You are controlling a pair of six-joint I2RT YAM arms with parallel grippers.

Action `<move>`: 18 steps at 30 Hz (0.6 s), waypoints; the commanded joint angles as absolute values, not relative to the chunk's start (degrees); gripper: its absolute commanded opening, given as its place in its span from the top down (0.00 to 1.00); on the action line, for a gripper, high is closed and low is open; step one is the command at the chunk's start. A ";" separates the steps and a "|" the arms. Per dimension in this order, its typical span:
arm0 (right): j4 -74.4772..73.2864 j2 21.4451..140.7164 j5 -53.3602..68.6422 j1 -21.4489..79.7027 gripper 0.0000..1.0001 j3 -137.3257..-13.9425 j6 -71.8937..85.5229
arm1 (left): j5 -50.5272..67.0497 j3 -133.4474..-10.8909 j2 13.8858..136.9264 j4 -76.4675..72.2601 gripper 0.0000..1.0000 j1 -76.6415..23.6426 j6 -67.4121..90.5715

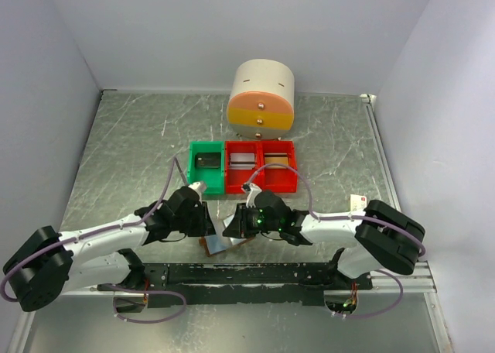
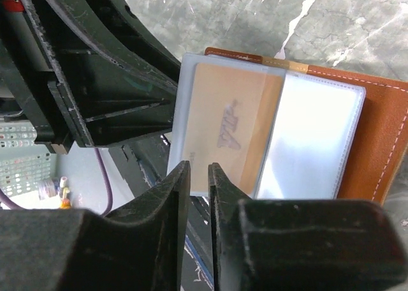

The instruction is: Take the credit cards out of the card holder

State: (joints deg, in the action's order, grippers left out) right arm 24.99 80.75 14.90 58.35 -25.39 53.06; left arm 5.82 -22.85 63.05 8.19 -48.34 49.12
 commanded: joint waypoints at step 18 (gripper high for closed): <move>11.46 85.22 11.74 61.54 0.57 -36.55 44.22 | 3.94 -23.89 61.25 9.32 0.68 -48.91 49.39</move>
State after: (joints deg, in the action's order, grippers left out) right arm 14.48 83.33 13.04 60.82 -34.81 46.00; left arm 5.10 -22.85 61.93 9.30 -48.49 49.15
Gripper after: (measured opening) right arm 0.426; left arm 0.324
